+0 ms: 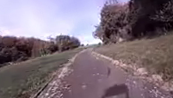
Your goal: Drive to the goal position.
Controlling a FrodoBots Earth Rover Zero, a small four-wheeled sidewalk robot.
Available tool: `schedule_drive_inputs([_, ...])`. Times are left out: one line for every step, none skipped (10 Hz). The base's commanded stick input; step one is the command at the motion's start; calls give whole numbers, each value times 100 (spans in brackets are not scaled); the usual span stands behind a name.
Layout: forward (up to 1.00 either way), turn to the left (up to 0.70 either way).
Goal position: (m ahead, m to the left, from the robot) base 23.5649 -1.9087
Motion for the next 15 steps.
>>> schedule_drive_inputs([85,0])
schedule_drive_inputs([85,0])
schedule_drive_inputs([85,0])
schedule_drive_inputs([85,0])
schedule_drive_inputs([85,0])
schedule_drive_inputs([85,0])
schedule_drive_inputs([85,0])
schedule_drive_inputs([85,0])
schedule_drive_inputs([85,0])
schedule_drive_inputs([85,0])
schedule_drive_inputs([85,0])
schedule_drive_inputs([85,0])
schedule_drive_inputs([85,0])
schedule_drive_inputs([85,0])
schedule_drive_inputs([85,0])
